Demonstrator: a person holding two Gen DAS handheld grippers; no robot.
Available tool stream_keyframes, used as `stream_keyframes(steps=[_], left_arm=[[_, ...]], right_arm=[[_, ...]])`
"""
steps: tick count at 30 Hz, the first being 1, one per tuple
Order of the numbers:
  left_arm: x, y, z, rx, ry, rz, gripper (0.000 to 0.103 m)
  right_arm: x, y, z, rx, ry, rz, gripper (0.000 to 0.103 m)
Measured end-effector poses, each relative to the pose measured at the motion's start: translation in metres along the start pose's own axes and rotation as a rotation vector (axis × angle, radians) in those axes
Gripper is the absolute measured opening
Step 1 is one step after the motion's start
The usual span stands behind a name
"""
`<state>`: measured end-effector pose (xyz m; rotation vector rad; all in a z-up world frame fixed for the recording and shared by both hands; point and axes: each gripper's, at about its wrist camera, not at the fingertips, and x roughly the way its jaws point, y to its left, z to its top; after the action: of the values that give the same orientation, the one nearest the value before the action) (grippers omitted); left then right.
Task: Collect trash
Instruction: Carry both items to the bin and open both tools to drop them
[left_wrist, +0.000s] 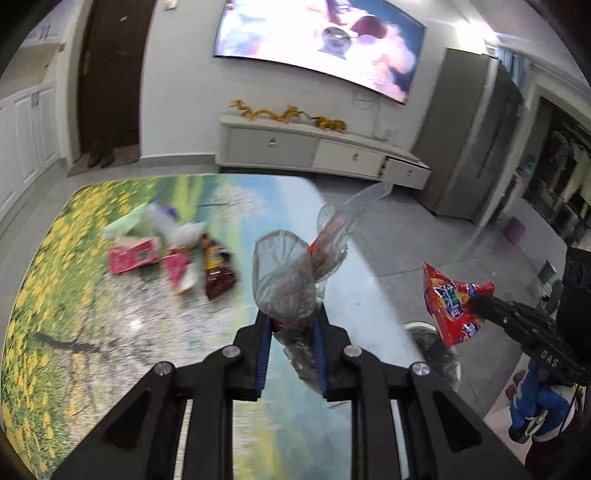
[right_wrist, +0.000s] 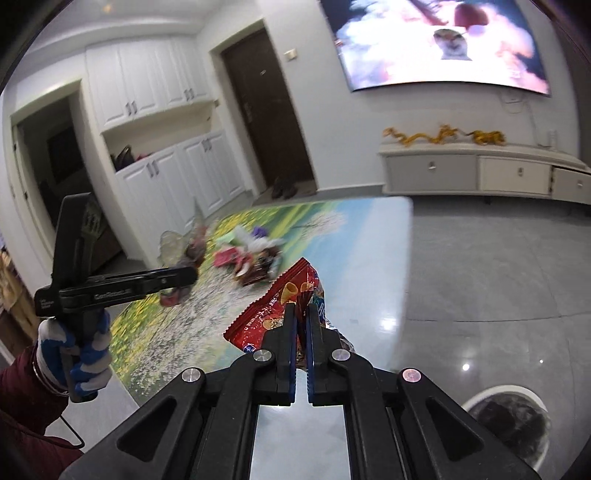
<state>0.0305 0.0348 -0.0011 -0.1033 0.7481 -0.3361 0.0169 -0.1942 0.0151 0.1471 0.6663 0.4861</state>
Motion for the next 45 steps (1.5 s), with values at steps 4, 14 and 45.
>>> stream_keyframes(steps=[4, 14, 45], left_arm=[[0.011, -0.044, 0.006, 0.07, 0.018, -0.069, 0.02], [0.088, -0.175, 0.0, 0.285, 0.169, -0.23, 0.02], [0.193, -0.316, -0.026, 0.404, 0.296, -0.291, 0.056]], right_arm=[[-0.031, -0.033, -0.009, 0.054, -0.038, -0.073, 0.004], [-0.073, -0.14, -0.052, 0.269, -0.021, -0.306, 0.004], [-0.069, -0.253, -0.139, 0.579, 0.121, -0.522, 0.04]])
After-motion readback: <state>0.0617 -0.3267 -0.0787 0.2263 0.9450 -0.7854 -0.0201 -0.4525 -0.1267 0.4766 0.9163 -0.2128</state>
